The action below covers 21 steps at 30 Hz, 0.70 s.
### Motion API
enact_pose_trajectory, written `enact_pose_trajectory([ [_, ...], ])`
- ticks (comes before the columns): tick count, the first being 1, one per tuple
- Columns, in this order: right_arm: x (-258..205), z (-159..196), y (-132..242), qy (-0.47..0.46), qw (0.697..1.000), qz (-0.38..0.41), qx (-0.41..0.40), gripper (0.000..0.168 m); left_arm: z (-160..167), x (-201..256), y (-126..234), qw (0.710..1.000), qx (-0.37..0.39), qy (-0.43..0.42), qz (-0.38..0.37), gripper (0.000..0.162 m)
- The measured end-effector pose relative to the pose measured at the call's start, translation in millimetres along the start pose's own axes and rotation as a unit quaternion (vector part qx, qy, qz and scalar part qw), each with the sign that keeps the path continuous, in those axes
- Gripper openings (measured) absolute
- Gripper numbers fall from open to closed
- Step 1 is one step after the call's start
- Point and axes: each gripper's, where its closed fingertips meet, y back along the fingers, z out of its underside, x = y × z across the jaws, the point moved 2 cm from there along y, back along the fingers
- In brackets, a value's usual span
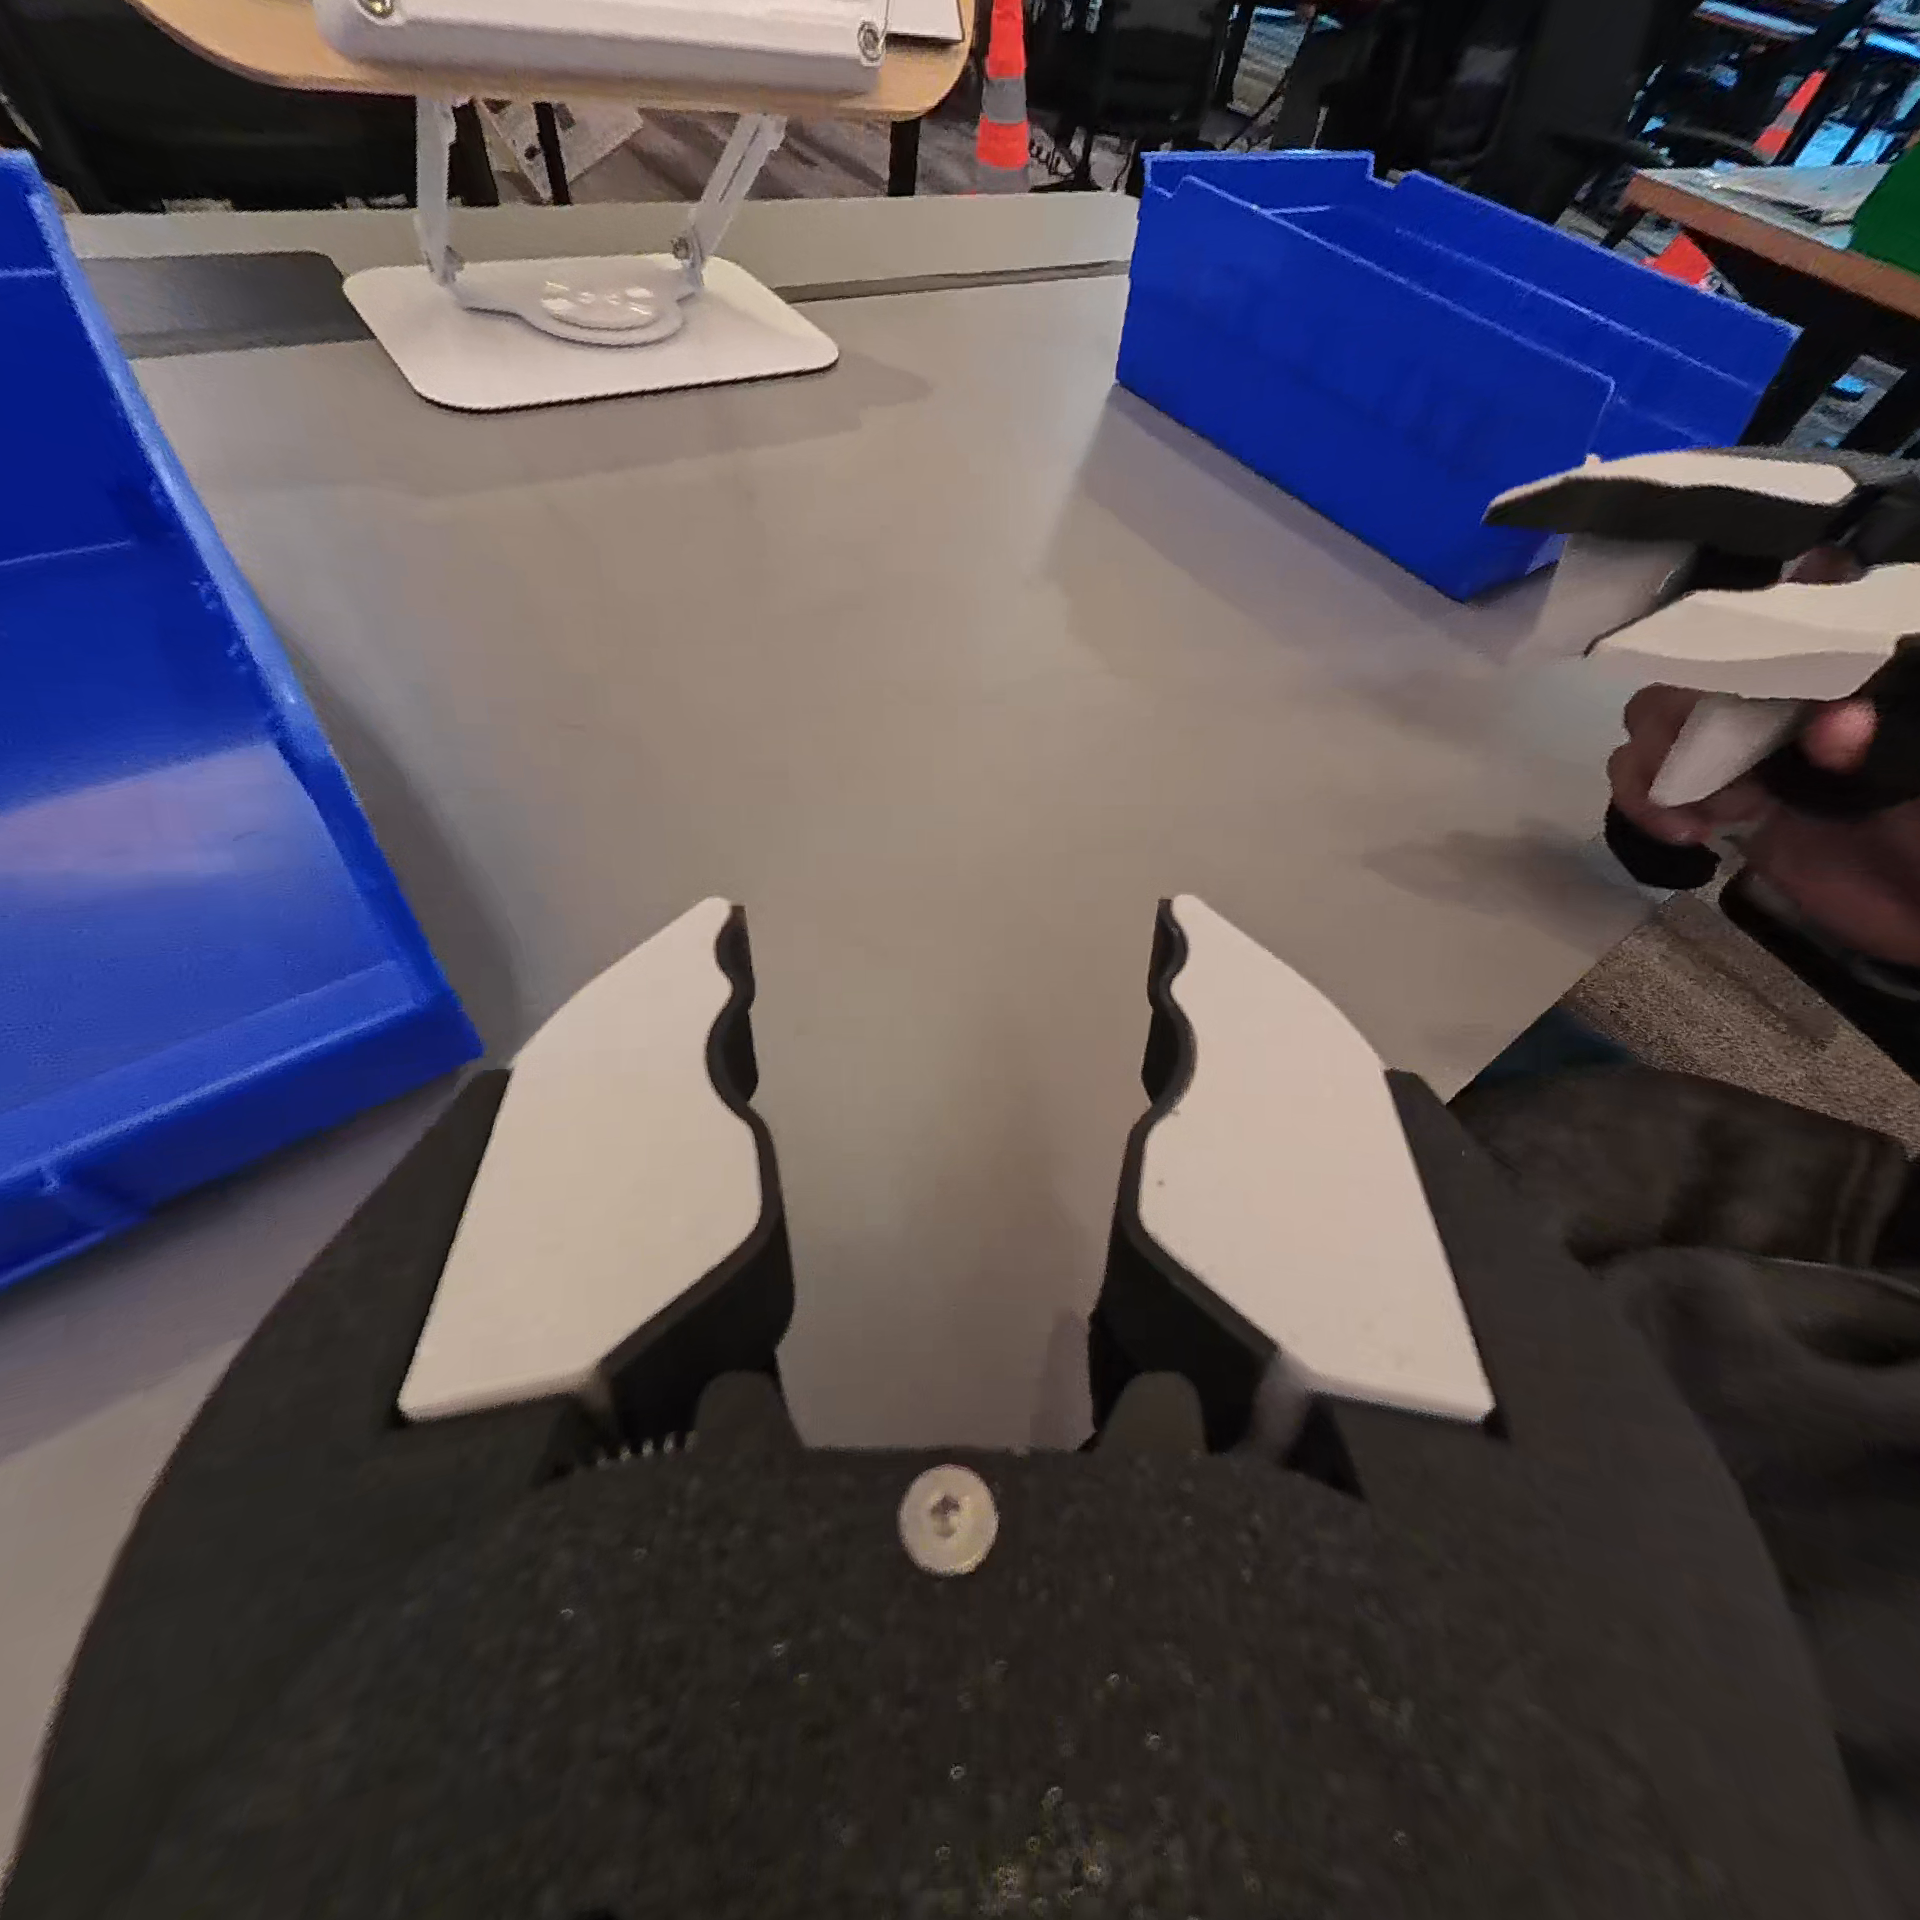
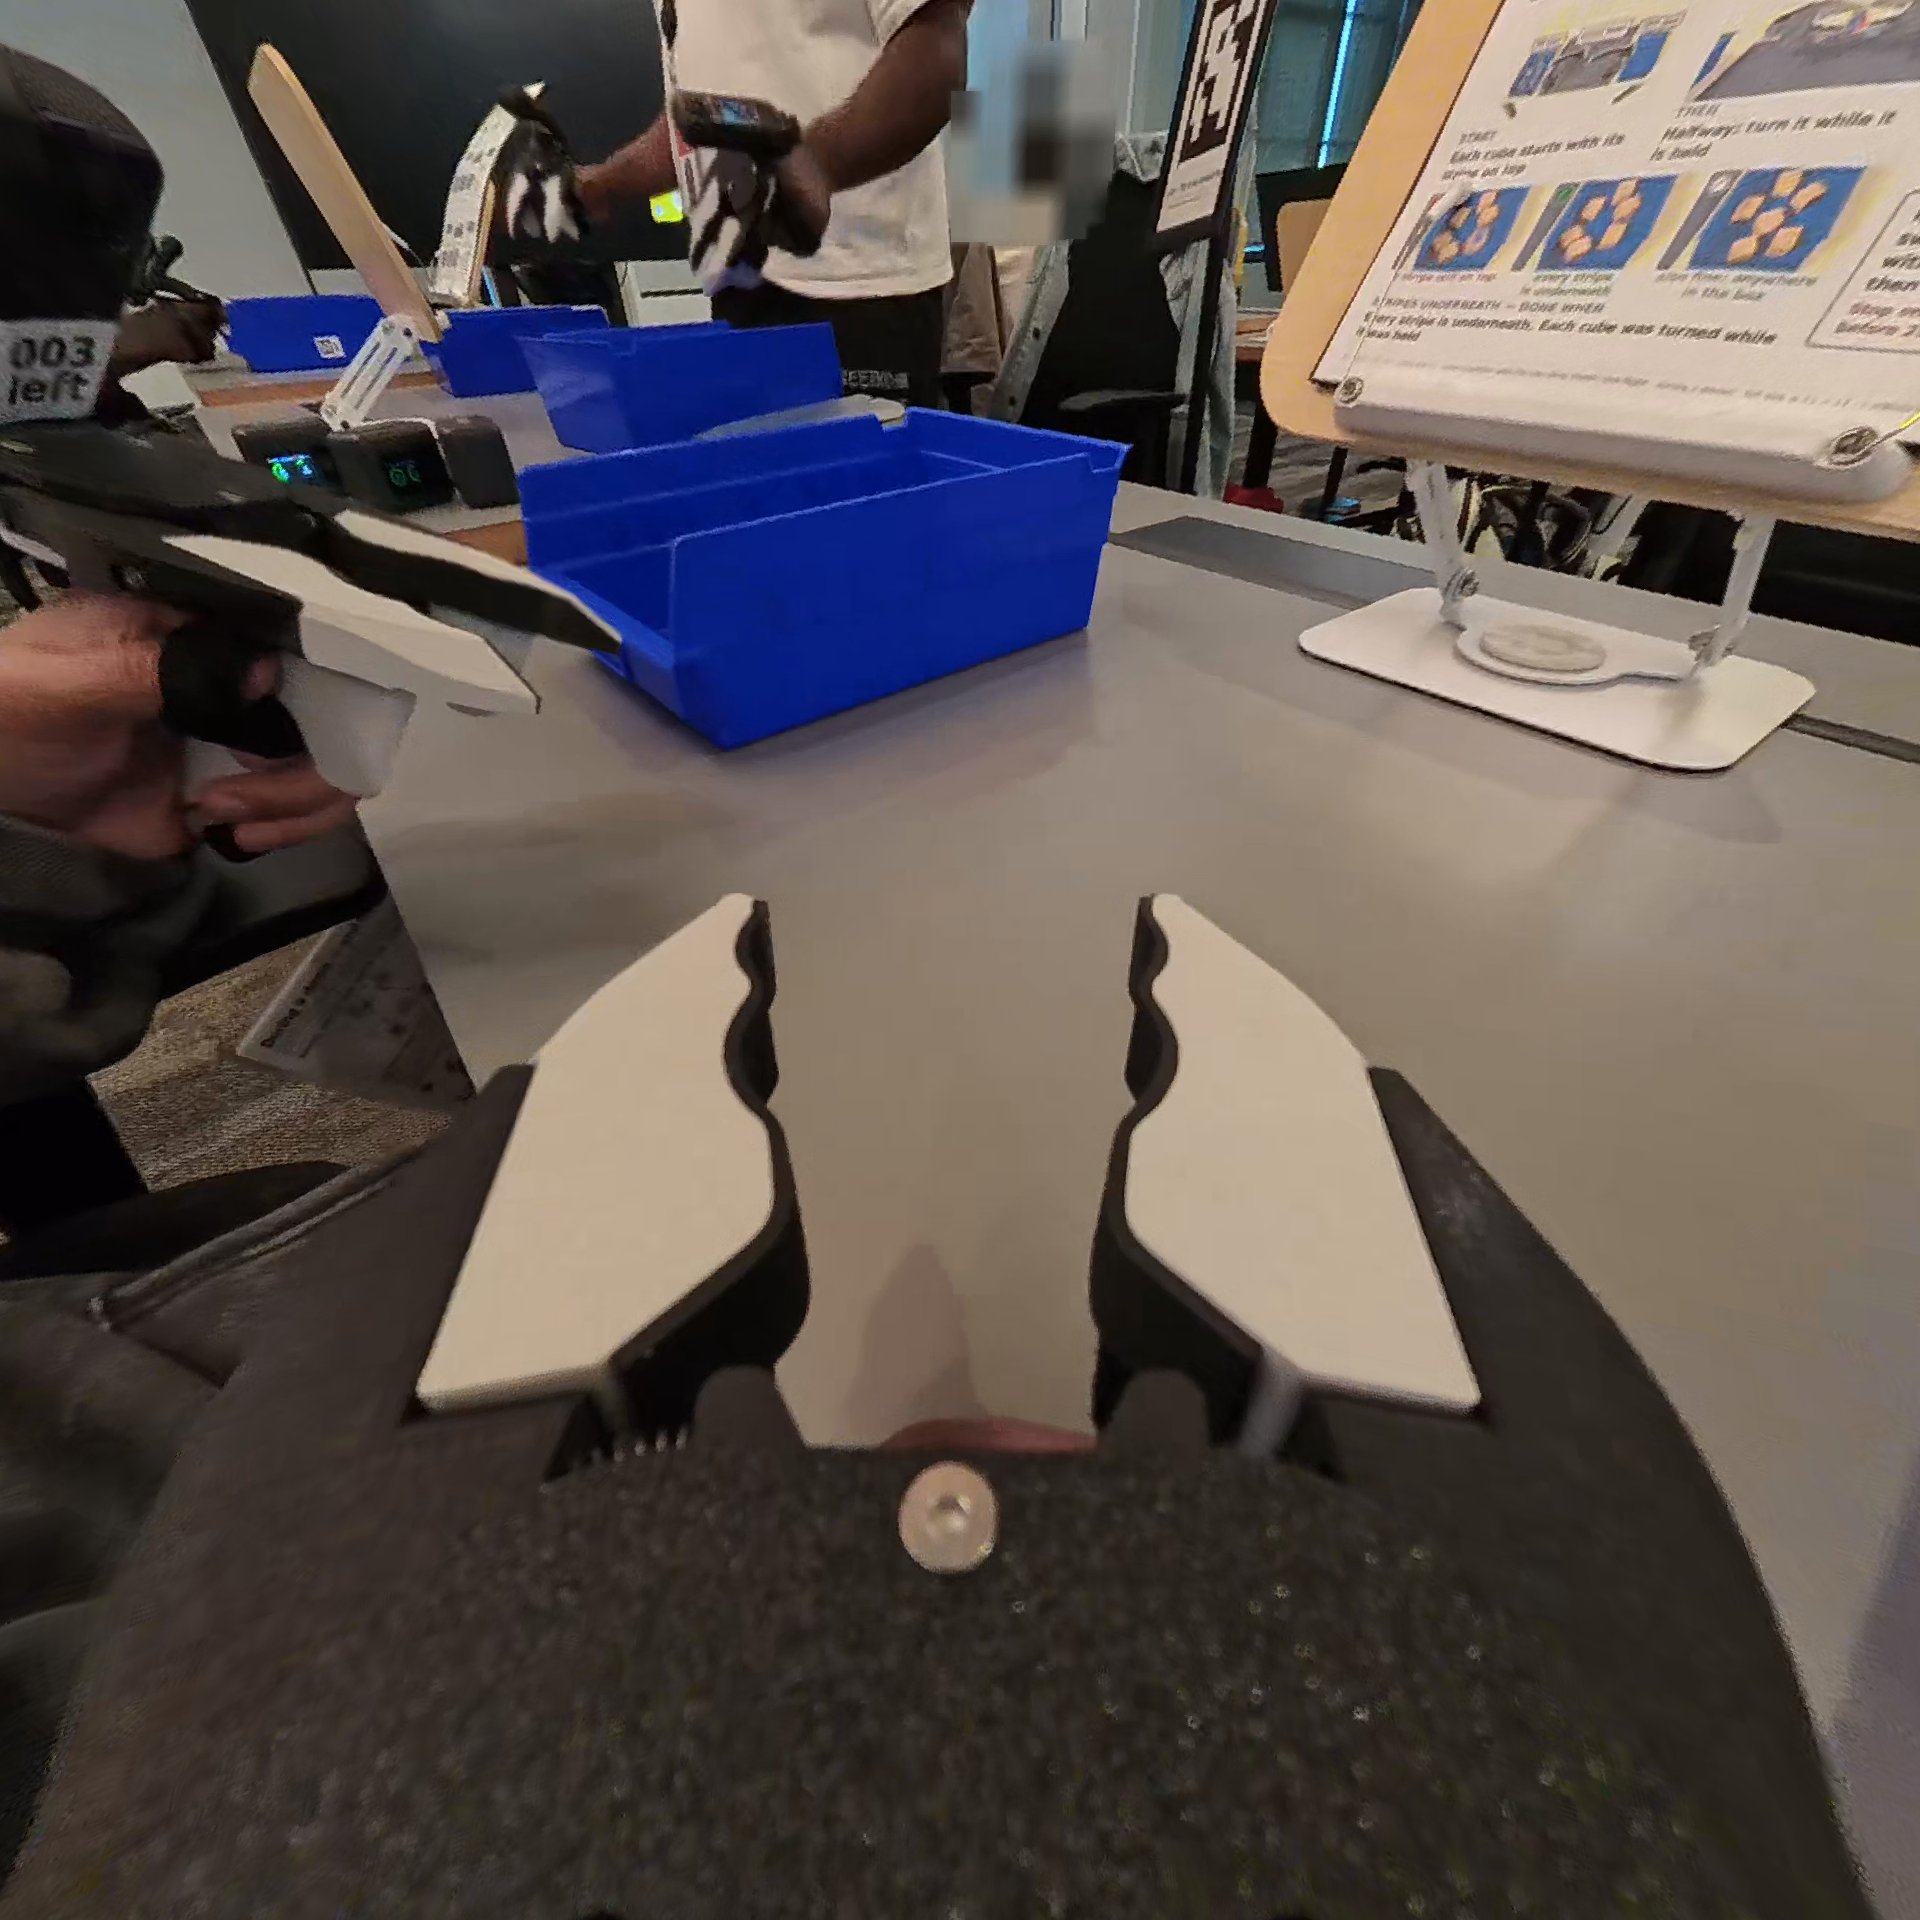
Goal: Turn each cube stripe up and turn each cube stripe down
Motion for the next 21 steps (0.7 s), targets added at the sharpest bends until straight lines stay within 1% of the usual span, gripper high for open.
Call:
enact_pose_trajectory([
  [2,3,-3,3,0.005,1.0,0.01,0.009,0.066,0,4,0,1.0,0.002,0.001,0.015,0.073],
  [6,6,-3,4,0.009,1.0,0.013,0.006,0.066,1,-1,-2,1.0,0.002,-0.011,-0.01,0.076],
  [9,10,-2,5,0.005,1.0,0.017,0.001,0.066,4,1,-7,1.0,-0.001,-0.019,-0.012,0.077],
  [11,20,-1,8,0.005,0.999,0.042,-0.005,0.065,5,10,-14,1.0,-0.003,-0.026,0.002,0.078],
  [13,43,4,17,0.0,0.995,0.095,-0.037,0.064,9,29,-28,0.998,-0.016,-0.041,0.046,0.073],
  [15,73,2,36,0.004,0.985,0.165,-0.053,0.065,12,51,-48,0.994,-0.036,-0.054,0.083,0.074],
  [18,121,-8,82,0.016,0.96,0.276,-0.053,0.065,14,99,-84,0.984,-0.078,-0.069,0.142,0.079],
  [20,150,-13,115,0.015,0.941,0.333,-0.051,0.066,3,139,-108,0.975,-0.085,-0.073,0.189,0.083],
  [21,164,-13,132,0.017,0.93,0.364,-0.056,0.066,-6,160,-122,0.97,-0.085,-0.071,0.216,0.081],
])
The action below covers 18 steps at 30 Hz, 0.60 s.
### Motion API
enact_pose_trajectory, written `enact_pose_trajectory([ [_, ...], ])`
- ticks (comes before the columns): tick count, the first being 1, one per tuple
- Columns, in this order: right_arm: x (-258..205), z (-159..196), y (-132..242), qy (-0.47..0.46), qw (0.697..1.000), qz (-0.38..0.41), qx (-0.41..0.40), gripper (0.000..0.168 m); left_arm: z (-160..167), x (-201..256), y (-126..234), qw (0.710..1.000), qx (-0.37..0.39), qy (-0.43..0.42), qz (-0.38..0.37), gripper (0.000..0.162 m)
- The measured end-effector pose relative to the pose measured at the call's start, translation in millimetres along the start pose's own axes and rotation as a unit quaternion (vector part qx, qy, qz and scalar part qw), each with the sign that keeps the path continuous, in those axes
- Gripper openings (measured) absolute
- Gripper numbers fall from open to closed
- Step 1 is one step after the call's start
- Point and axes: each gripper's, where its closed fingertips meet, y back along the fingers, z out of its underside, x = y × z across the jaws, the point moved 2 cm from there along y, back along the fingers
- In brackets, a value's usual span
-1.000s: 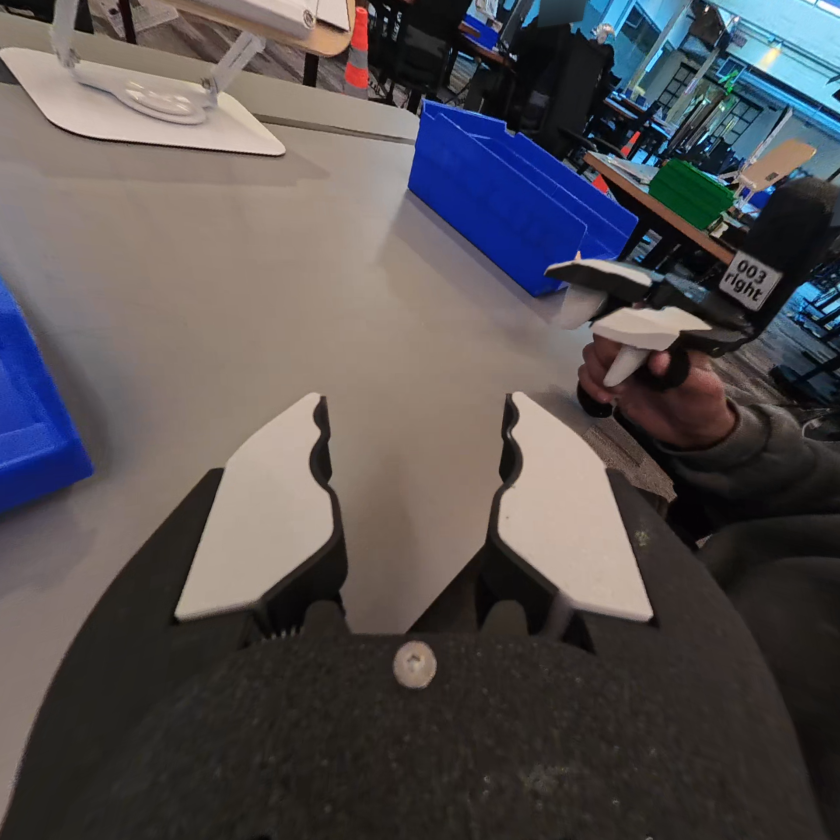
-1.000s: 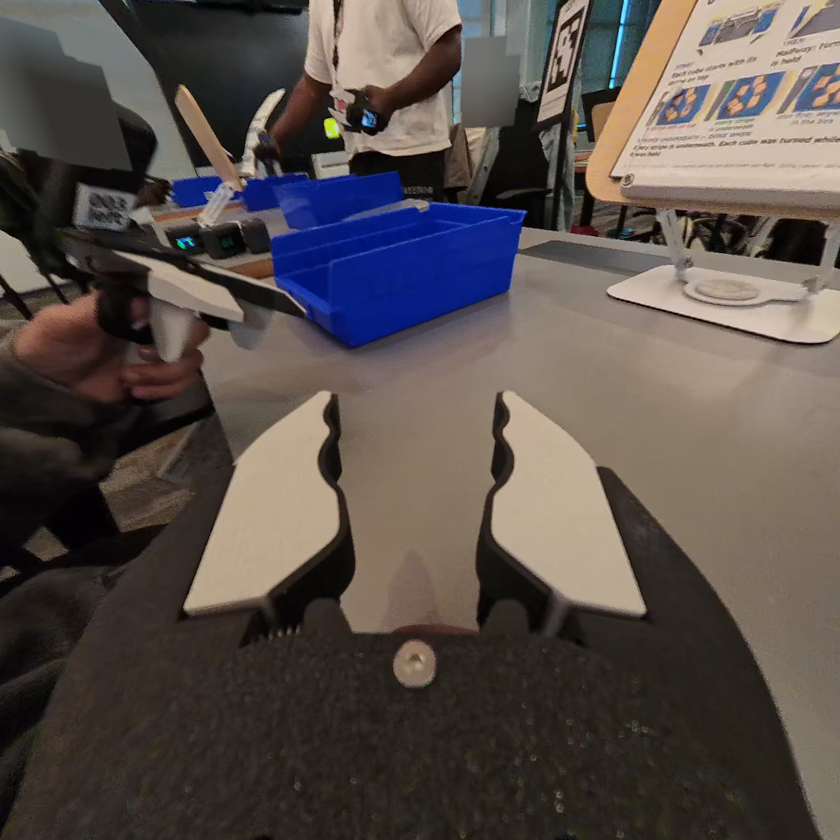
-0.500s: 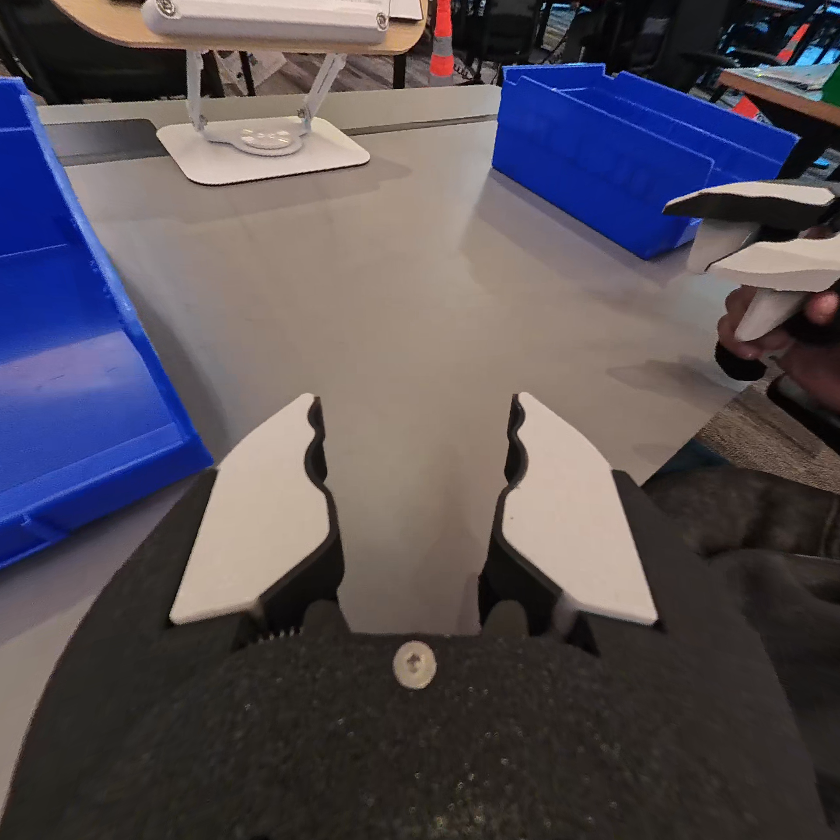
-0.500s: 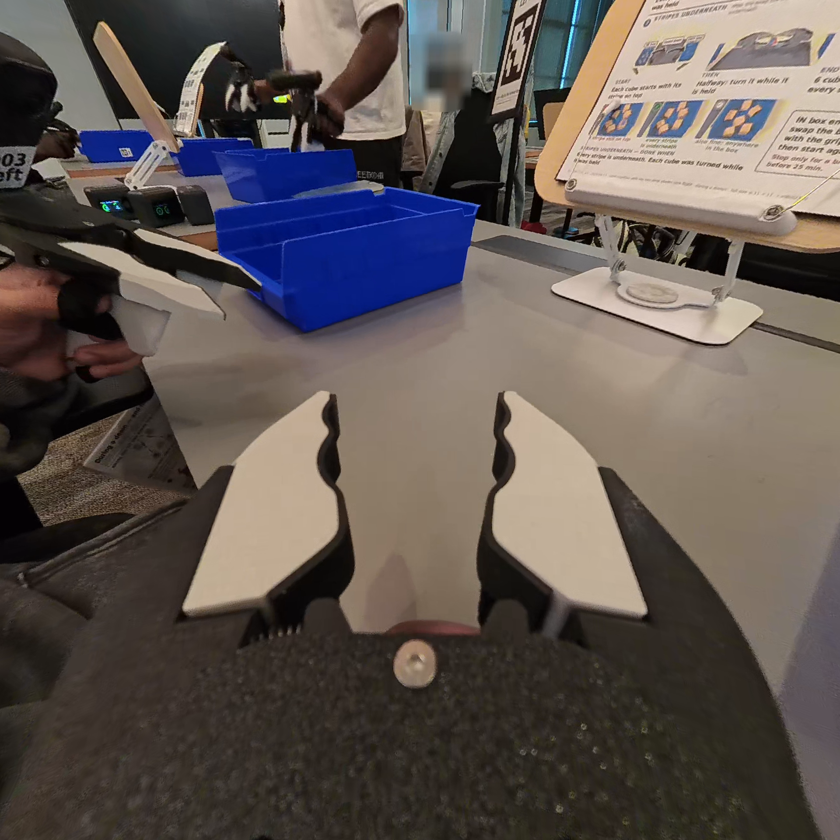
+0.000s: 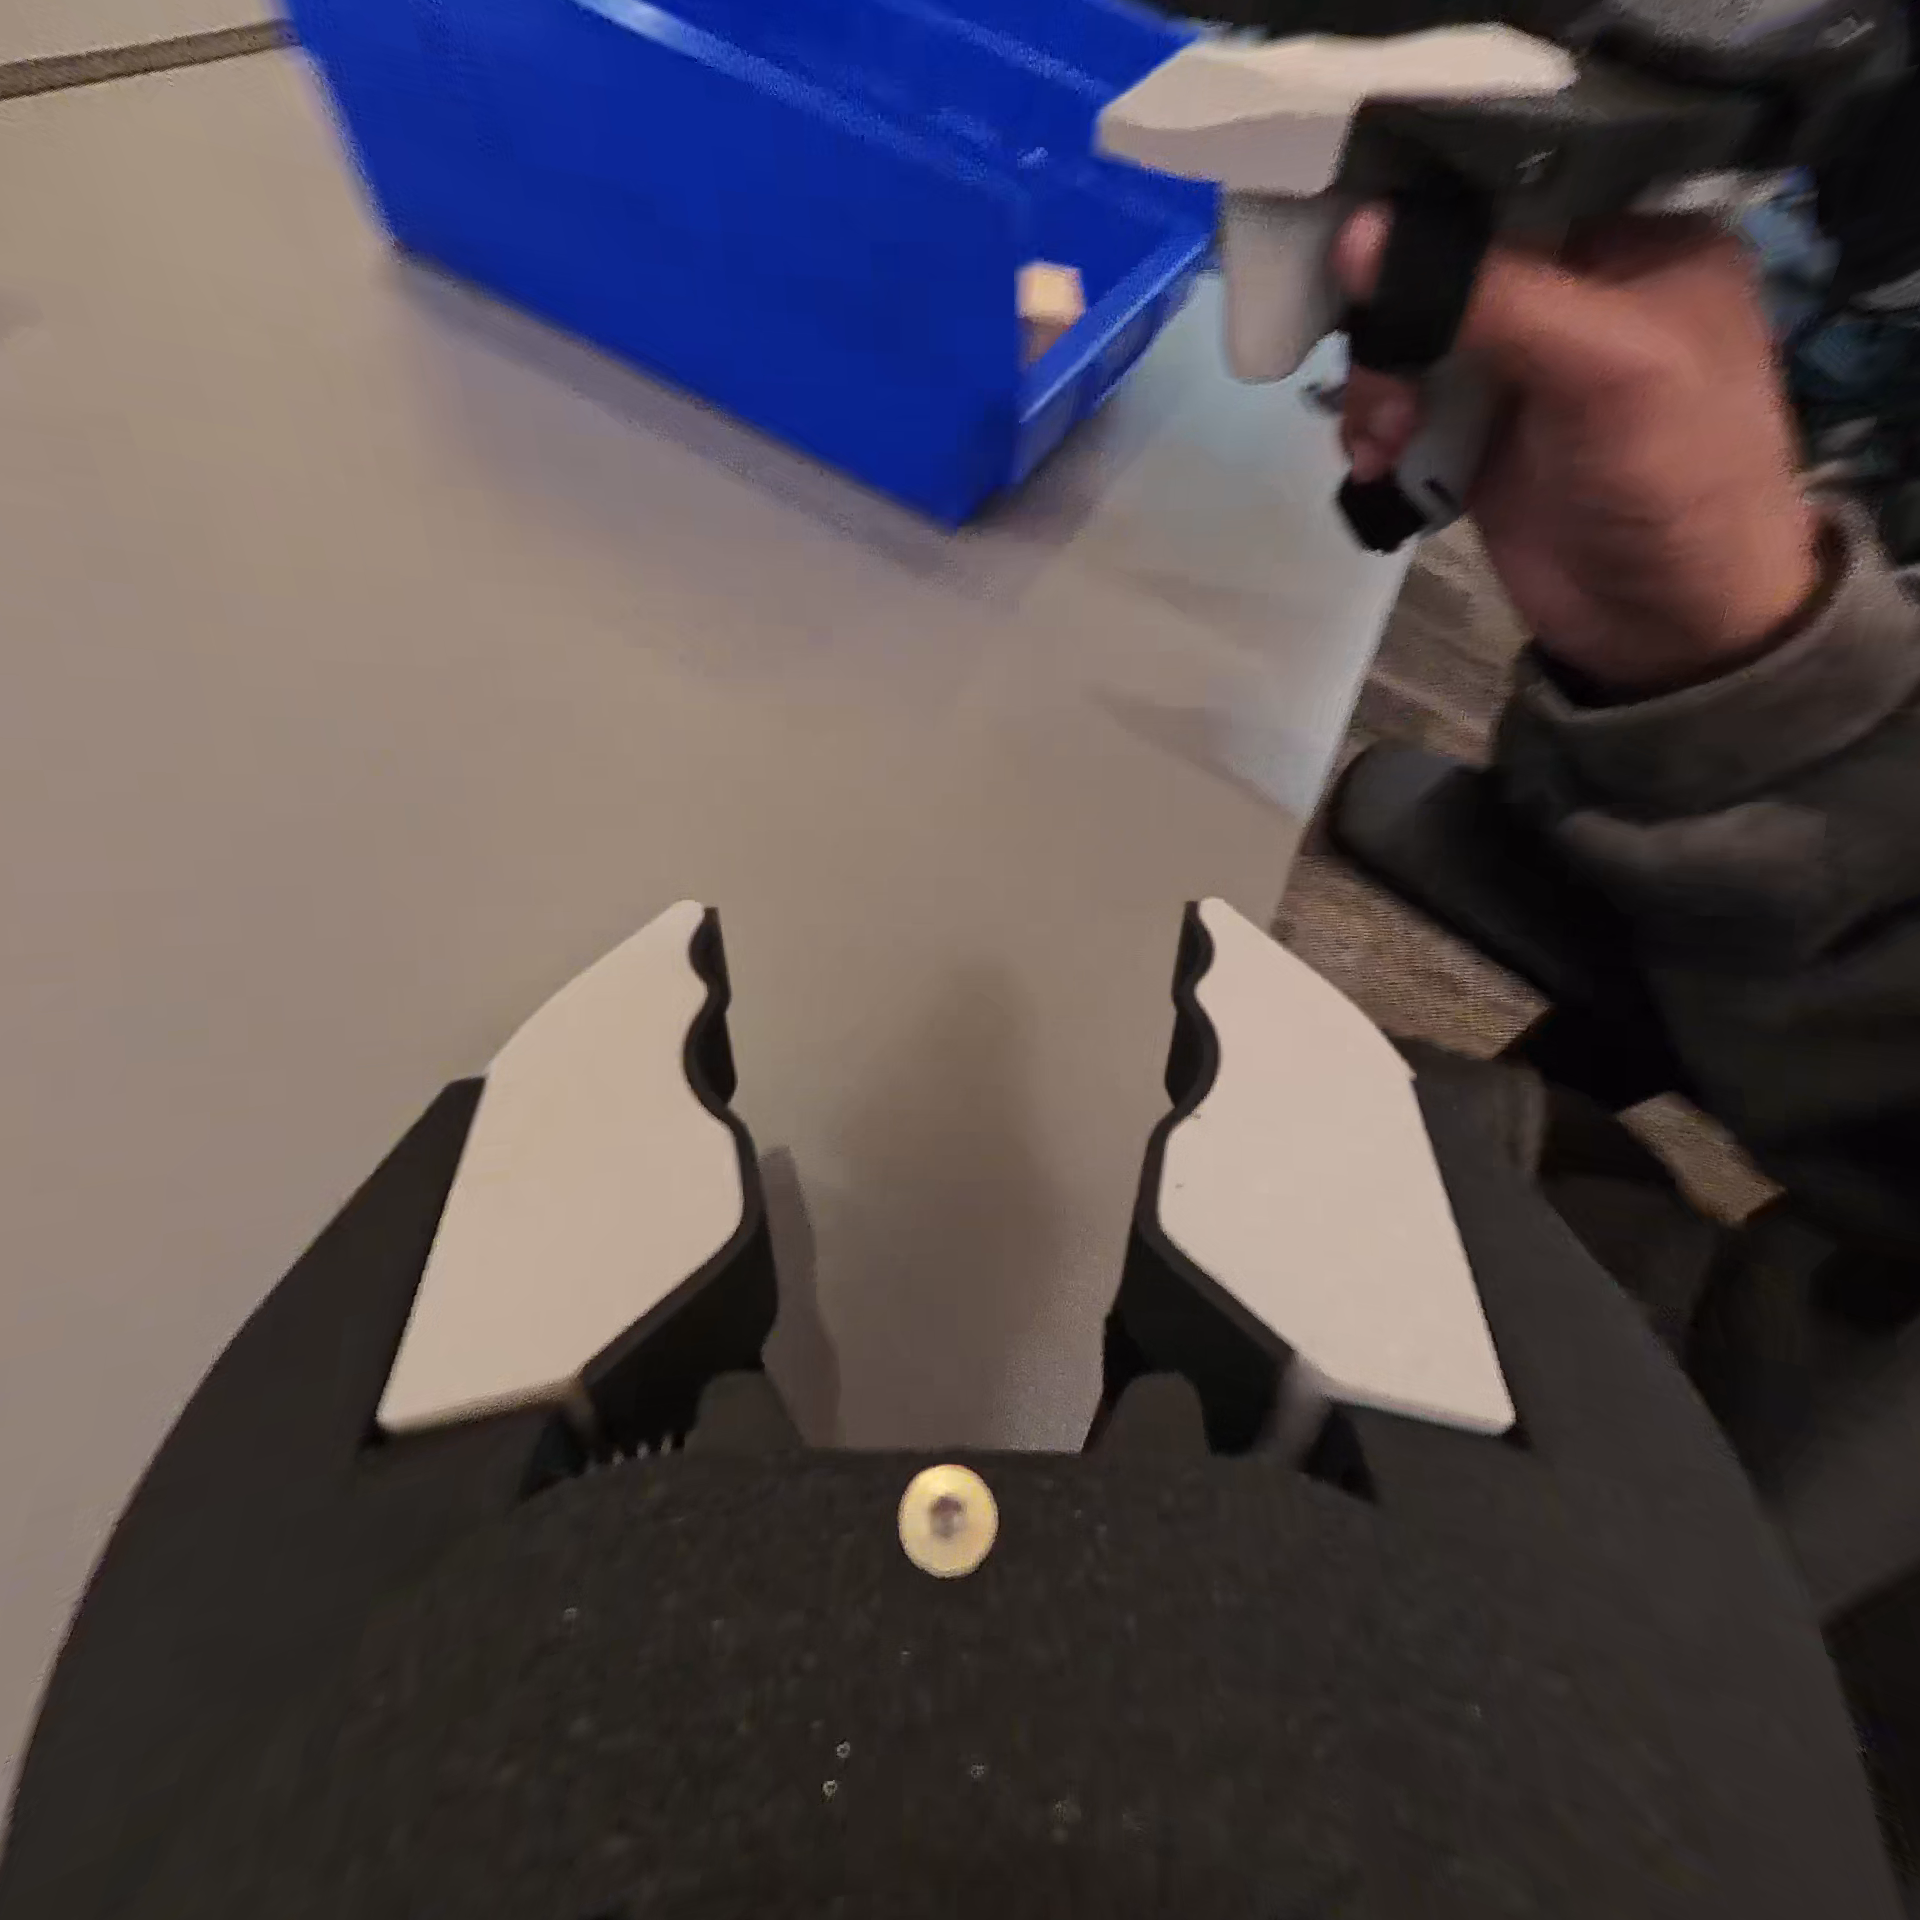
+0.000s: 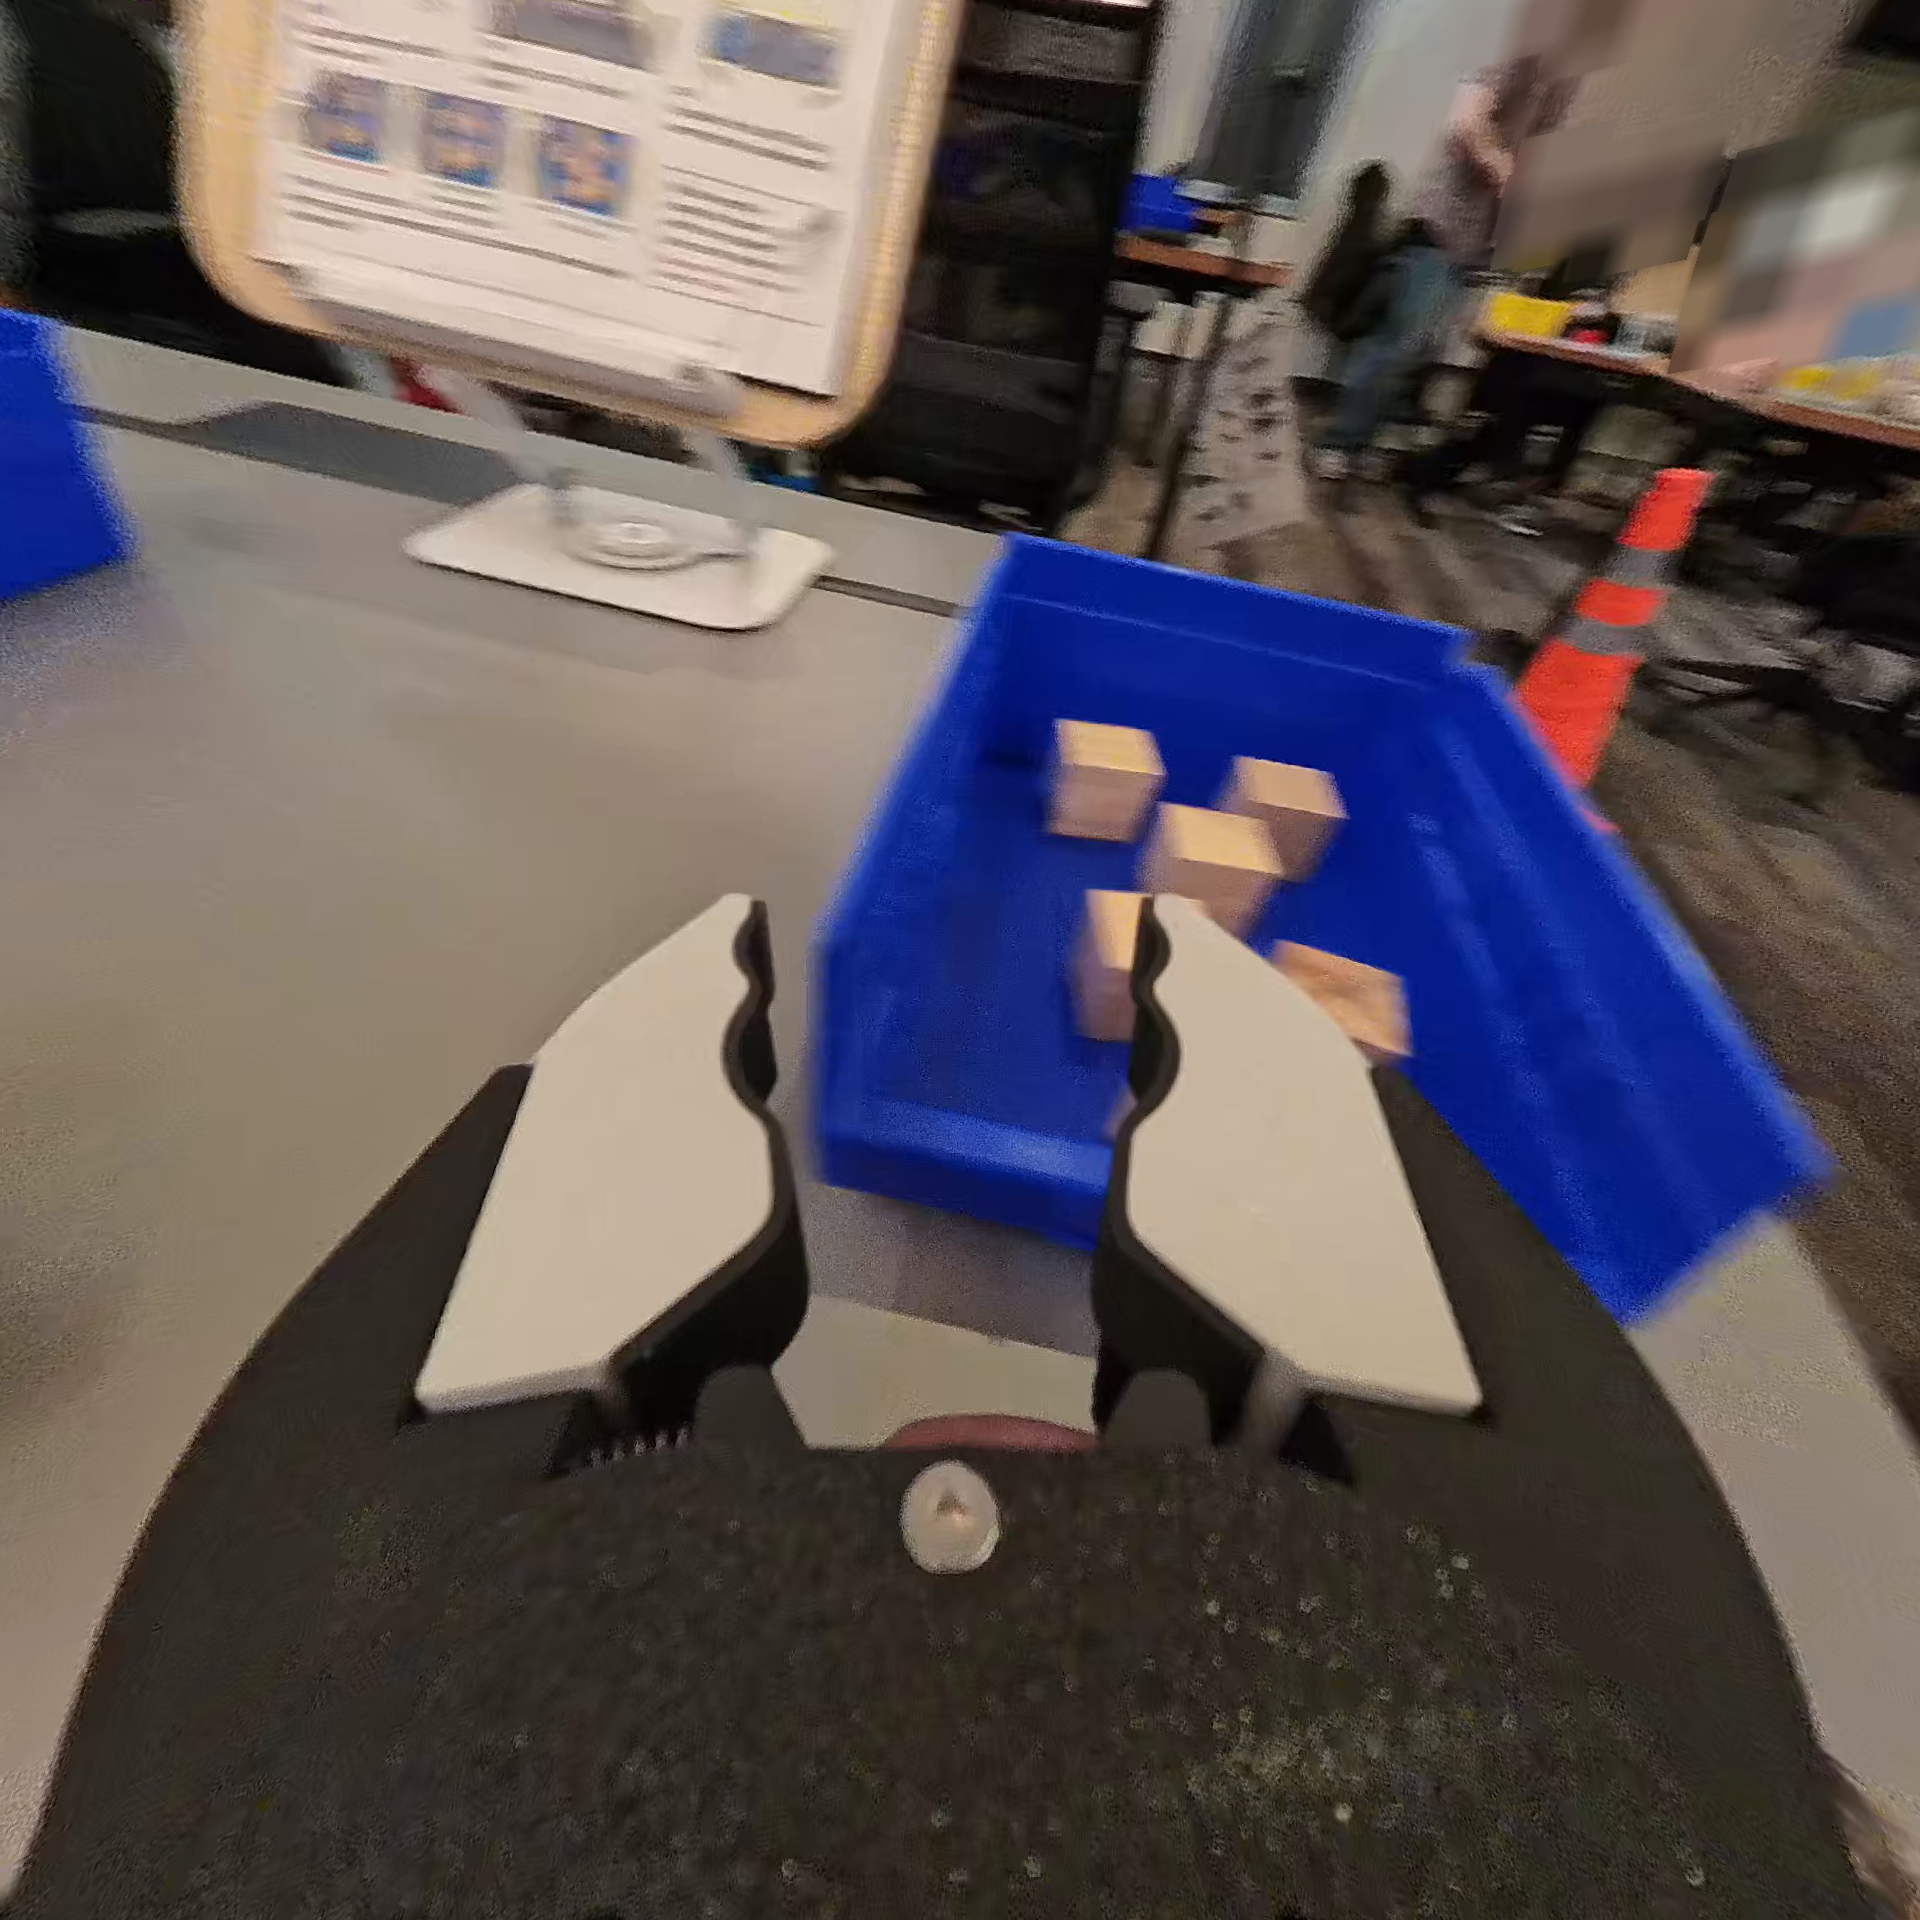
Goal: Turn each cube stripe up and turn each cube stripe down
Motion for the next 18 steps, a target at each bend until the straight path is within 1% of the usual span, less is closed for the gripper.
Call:
enact_pose_trajectory([
  [2,39,5,6,-0.008,0.999,0.052,0.0,0.066,-32,19,-39,0.999,0.008,-0.007,0.043,0.079],
  [3,56,10,8,-0.016,0.997,0.071,-0.004,0.067,-48,24,-61,0.999,0.011,-0.013,0.047,0.079],
  [4,73,15,9,-0.024,0.996,0.088,-0.011,0.067,-61,24,-84,0.999,0.01,-0.017,0.038,0.08],
  [6,103,29,11,-0.042,0.992,0.12,-0.022,0.069,-78,19,-130,1.0,-0.008,0.001,0.01,0.091],
  [8,128,44,8,-0.066,0.988,0.138,-0.038,0.07,-85,8,-171,0.999,-0.029,0.033,-0.026,0.093],
  [10,148,58,3,-0.087,0.984,0.148,-0.054,0.071,-85,-10,-200,0.994,-0.038,0.055,-0.082,0.093],
  [11,155,64,0,-0.097,0.982,0.15,-0.061,0.071,-85,-19,-210,0.991,-0.038,0.068,-0.108,0.091],
  [12,160,68,-4,-0.107,0.981,0.149,-0.064,0.07,-87,-21,-215,0.99,-0.025,0.086,-0.108,0.093],
  [13,162,71,-9,-0.118,0.981,0.143,-0.063,0.069,-90,-21,-217,0.989,-0.012,0.102,-0.102,0.08],
  [14,163,74,-14,-0.127,0.98,0.135,-0.067,0.068,-91,-23,-216,0.987,-0.007,0.117,-0.106,0.06],
  [15,162,77,-20,-0.135,0.98,0.127,-0.074,0.067,-93,-24,-214,0.985,0.0,0.13,-0.111,0.049],
  [18,157,80,-33,-0.144,0.98,0.112,-0.083,0.06,-98,-25,-209,0.984,0.003,0.131,-0.122,0.043],
])
